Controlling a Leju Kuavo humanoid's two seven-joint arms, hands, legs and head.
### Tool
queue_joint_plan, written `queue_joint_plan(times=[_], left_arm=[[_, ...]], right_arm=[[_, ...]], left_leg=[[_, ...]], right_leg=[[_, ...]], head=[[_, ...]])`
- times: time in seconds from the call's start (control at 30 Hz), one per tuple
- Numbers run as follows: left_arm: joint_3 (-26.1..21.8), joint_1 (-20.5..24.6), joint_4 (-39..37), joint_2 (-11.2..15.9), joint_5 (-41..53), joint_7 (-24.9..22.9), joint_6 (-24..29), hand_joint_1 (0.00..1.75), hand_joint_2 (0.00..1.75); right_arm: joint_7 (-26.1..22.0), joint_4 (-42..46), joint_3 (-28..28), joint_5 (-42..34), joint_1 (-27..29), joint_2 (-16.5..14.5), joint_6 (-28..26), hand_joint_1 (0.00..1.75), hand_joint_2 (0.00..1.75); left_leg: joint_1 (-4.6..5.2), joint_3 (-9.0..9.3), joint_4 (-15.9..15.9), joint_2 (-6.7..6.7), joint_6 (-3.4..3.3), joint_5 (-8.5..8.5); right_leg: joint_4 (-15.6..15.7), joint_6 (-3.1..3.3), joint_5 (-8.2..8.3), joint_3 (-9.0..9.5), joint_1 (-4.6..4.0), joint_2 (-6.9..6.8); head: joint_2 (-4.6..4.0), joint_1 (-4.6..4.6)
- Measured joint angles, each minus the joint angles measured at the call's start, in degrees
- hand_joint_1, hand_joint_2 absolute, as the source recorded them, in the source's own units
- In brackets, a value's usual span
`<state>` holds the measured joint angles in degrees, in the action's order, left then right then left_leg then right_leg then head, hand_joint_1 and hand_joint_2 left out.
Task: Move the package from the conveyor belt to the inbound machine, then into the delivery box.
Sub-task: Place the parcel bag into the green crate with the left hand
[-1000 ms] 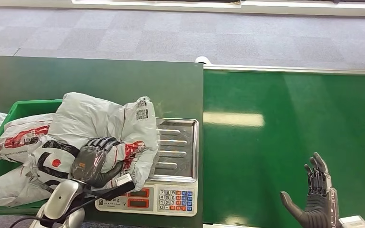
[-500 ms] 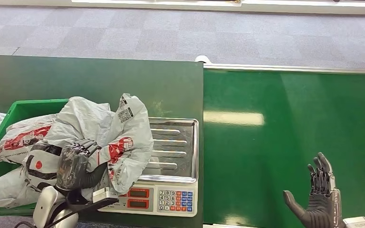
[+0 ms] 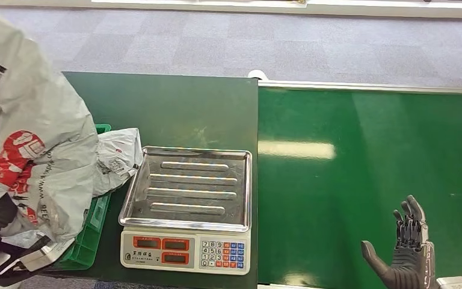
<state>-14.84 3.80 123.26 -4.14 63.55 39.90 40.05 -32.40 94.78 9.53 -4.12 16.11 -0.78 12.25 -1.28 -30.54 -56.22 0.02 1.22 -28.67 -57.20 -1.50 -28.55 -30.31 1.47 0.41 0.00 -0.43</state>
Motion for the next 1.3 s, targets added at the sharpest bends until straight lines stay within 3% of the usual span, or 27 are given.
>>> queue_joint_plan(times=[0.23,0.6,0.87,0.93,0.97,1.07,1.13,1.2,1.3], left_arm=[[-6.74,5.28,2.37,-0.53,5.73,-0.01,-0.07,1.75,1.75],[-9.61,6.61,2.31,-0.8,6.5,0.0,-0.1,1.75,1.75],[-14.87,8.78,-9.72,-0.72,14.79,-1.09,-0.26,1.75,1.75],[-16.21,9.42,-15.62,-0.12,18.24,-5.53,-0.26,1.75,1.75],[-16.44,9.63,-19.37,0.66,19.84,-9.95,-0.53,1.75,1.75],[-15.24,9.28,-32.37,5.57,21.77,-29.01,-6.51,1.75,1.75],[-13.95,8.2,-40.08,9.24,21.15,-37.49,-13.32,1.75,1.75],[-12.47,7.16,-45.99,12.44,20.05,-40.27,-17.95,1.75,1.75],[-10.48,6.89,-51.79,15.9,19.19,-41.0,-20.31,1.75,1.75]], right_arm=[[-0.04,0.31,0.0,0.09,1.1,0.04,0.17,0.0,1.75],[0.19,0.83,0.0,0.67,1.53,-0.22,-0.15,0.0,1.75],[0.49,3.32,1.07,1.92,3.25,-1.73,1.14,0.0,1.75],[0.52,4.02,1.67,2.45,3.69,-2.31,2.03,0.0,1.75],[0.58,4.39,1.98,2.78,3.83,-2.63,2.68,0.0,1.75],[1.05,5.21,3.01,3.89,4.1,-3.49,5.34,0.0,1.75],[1.34,5.37,3.67,4.43,4.04,-3.8,6.55,0.0,1.75],[1.48,5.36,4.18,4.76,3.75,-3.95,7.01,0.0,1.75],[1.52,5.34,4.58,5.02,3.24,-4.13,7.19,0.0,1.75]], left_leg=[[0.0,0.04,0.0,0.02,0.0,0.01],[0.0,0.03,0.0,0.01,0.0,0.0],[0.0,0.09,0.0,0.05,0.01,0.01],[0.0,0.1,0.0,0.04,0.01,0.01],[0.01,0.1,0.01,0.05,0.01,0.01],[-0.01,0.13,0.03,0.24,0.02,0.01],[-0.03,0.12,0.04,0.33,0.02,0.0],[-0.03,0.08,0.04,0.33,0.03,0.01],[0.01,0.06,0.04,0.3,0.03,0.0]], right_leg=[[0.0,0.0,0.01,0.03,0.0,0.02],[0.0,0.0,0.0,-0.01,0.0,0.02],[0.0,0.01,0.01,0.02,0.0,0.04],[0.0,0.01,0.01,0.02,0.01,0.04],[0.0,0.01,0.01,0.02,0.01,0.06],[-0.04,0.04,0.03,0.01,-0.02,0.24],[-0.07,0.05,0.02,-0.04,-0.03,0.33],[-0.08,0.05,0.01,-0.08,-0.03,0.32],[-0.08,0.04,0.01,-0.04,0.01,0.3]], head=[[0.0,0.0],[0.0,0.0],[0.0,0.0],[0.0,0.01],[0.0,0.02],[0.0,-0.01],[0.0,-0.01],[0.0,0.01],[0.0,0.02]])
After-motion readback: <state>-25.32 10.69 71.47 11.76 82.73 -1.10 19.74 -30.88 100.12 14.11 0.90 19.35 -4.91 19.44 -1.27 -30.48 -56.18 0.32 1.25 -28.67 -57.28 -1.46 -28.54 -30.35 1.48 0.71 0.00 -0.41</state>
